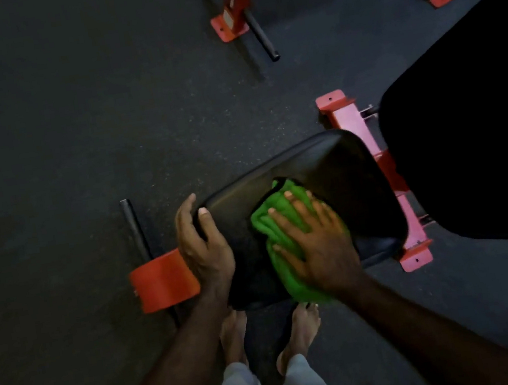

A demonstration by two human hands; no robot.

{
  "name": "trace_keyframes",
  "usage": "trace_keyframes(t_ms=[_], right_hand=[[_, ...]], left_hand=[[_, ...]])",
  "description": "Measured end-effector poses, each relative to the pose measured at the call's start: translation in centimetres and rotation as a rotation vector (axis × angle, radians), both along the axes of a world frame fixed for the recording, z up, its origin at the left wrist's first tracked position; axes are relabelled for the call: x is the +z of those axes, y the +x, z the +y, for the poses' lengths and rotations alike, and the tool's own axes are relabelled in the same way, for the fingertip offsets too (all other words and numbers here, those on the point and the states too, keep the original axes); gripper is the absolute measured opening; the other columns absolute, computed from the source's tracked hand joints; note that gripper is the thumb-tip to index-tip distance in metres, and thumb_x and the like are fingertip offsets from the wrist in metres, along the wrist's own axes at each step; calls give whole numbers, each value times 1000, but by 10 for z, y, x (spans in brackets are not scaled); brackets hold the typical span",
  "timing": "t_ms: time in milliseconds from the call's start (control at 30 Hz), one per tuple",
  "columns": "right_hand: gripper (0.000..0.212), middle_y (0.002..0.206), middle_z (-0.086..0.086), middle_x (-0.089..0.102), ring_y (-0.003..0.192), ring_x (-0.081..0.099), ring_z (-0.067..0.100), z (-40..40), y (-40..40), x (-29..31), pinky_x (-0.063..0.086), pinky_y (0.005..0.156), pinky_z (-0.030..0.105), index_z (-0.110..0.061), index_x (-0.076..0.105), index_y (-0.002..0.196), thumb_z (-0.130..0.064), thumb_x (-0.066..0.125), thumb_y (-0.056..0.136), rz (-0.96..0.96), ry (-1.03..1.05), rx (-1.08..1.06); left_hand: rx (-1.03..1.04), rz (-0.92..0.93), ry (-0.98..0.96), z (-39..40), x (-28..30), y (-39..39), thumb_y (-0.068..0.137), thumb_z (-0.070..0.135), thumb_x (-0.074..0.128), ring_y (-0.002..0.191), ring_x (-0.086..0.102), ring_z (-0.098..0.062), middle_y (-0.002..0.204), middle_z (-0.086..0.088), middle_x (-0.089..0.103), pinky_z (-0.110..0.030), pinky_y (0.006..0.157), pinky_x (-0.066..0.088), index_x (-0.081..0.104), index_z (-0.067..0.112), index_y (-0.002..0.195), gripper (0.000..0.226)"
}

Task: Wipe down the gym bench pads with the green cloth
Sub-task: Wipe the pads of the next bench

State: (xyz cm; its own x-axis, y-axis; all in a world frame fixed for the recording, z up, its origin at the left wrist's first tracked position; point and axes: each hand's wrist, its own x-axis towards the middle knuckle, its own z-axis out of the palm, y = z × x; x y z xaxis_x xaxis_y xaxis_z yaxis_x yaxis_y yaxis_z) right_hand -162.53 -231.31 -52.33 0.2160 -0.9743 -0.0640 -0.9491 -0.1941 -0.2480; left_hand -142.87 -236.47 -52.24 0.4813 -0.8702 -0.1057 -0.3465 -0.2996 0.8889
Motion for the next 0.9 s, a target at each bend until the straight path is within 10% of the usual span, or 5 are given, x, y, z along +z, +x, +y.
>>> trace_keyframes(t_ms=[133,367,533,733,900], right_hand=[[58,170,10,25,155,26,38,-21,37,2,24,123,55,-30,43,157,-48,52,102,-94,-23,-538],[57,169,7,28,155,29,35,-42,25,0,31,119,55,-34,45,156,-56,48,103,-13,4,238],[59,169,10,27,153,27,42,-59,81,6,26,122,58,-31,45,155,-49,53,99,-75,17,-397],[60,167,6,34,148,38,37,-82,62,4,33,117,54,-38,43,156,-64,43,102,34,30,347],[56,157,12,46,140,43,41,-87,109,12,32,118,54,-30,57,145,-57,51,97,-44,36,-213]], left_hand=[[289,329,136,10,-11,30,107,17,47,118,64,-14,122,-1,71,-14,95,48,71,12,124,30],[210,585,307,6,-8,51,103,14,54,110,72,-20,110,-1,78,-40,98,56,78,19,105,25],[229,639,341,4,-3,57,104,19,55,94,73,-4,98,10,79,-16,72,53,78,16,106,23],[251,675,335,7,-7,63,104,15,54,84,74,-6,94,1,78,-17,69,56,75,12,102,22],[282,705,354,13,-13,63,102,11,54,83,74,-11,93,-1,78,-19,66,55,75,15,99,21]])
